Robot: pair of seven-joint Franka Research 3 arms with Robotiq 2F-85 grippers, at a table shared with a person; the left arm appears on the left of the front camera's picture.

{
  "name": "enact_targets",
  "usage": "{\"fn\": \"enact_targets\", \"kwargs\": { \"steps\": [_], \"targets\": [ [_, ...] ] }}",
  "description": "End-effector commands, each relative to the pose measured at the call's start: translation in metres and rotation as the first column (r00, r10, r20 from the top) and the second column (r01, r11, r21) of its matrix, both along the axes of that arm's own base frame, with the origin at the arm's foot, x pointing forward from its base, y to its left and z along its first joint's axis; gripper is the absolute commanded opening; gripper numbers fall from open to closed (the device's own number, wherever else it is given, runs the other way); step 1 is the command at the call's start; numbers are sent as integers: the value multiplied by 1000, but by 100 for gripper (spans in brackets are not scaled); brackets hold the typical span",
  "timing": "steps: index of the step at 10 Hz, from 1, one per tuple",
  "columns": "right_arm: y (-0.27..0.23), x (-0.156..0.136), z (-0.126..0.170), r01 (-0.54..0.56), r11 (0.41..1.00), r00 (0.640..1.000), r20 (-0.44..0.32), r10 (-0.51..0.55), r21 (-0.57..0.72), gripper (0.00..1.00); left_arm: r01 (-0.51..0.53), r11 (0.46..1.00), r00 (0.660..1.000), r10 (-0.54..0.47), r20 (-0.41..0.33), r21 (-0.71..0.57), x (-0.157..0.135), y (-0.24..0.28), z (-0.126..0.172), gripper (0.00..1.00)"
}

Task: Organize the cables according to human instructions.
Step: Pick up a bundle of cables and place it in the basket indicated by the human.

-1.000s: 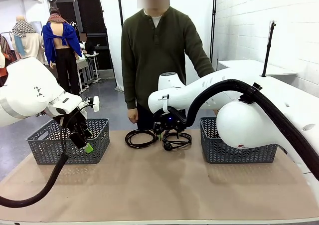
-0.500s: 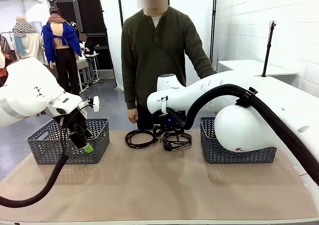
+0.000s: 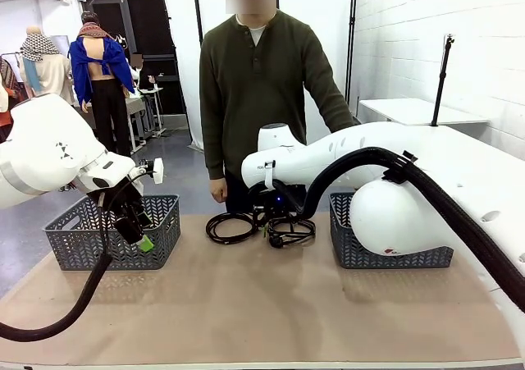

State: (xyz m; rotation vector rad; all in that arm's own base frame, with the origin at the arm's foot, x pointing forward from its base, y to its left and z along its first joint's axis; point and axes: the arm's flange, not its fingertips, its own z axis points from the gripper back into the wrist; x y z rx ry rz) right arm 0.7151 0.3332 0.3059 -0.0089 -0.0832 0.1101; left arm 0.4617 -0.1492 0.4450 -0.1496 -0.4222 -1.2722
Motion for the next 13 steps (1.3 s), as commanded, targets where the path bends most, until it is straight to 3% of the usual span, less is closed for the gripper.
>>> {"fn": "enact_targets", "kwargs": {
  "steps": [1, 5, 11, 13],
  "targets": [
    [10, 15, 4, 33, 999, 999, 6, -33, -11, 73, 2, 1000, 1000, -2, -8, 1, 0, -1, 3, 100],
    [8, 16, 4, 64, 998, 998, 5, -64, 6, 2, 2, 1000, 1000, -2, -8, 1, 0, -1, 3, 100],
    [1, 18, 8, 132, 991, 991, -5, -132, 37, 0, 2, 1000, 1000, -2, -8, 1, 0, -1, 3, 100],
    [-2, 17, 24, 148, 989, 989, 22, -148, 32, 0, 2, 1000, 1000, -2, -8, 1, 0, -1, 3, 100]
  ]
}}
